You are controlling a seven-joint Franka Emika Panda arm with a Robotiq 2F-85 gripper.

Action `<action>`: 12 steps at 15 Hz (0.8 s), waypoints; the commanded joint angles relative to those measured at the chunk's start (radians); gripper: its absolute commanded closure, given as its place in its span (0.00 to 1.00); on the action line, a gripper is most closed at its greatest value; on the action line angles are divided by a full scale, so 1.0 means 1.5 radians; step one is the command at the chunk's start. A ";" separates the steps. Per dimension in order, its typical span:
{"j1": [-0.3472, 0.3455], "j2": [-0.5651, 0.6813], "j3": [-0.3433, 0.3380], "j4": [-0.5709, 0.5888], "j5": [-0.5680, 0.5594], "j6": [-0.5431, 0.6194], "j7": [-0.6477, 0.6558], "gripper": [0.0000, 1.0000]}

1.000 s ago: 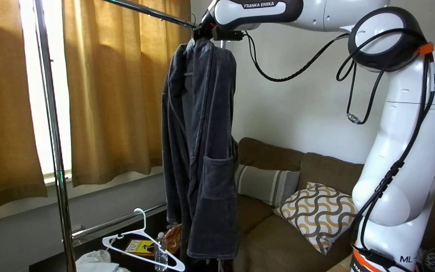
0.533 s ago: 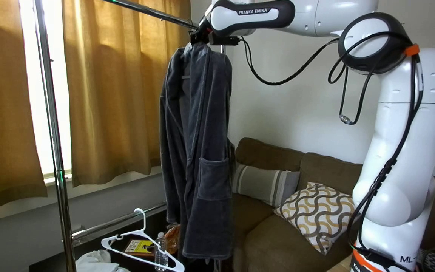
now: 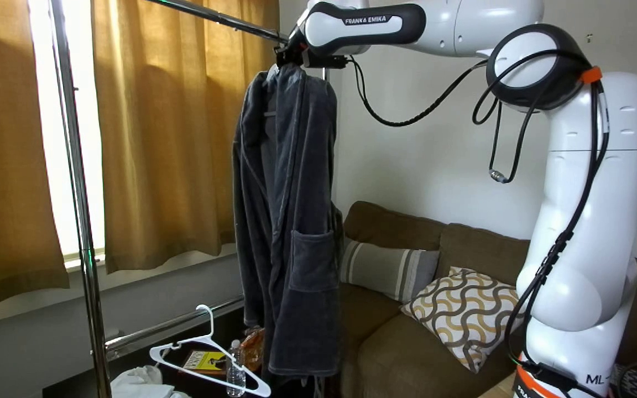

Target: Hang the rob on the top railing

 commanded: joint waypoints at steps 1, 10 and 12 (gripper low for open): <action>0.001 0.001 0.000 0.022 -0.009 -0.002 0.013 0.61; -0.008 -0.059 -0.009 0.001 -0.046 -0.051 0.057 0.00; -0.013 -0.075 -0.012 -0.010 -0.052 -0.094 0.080 0.00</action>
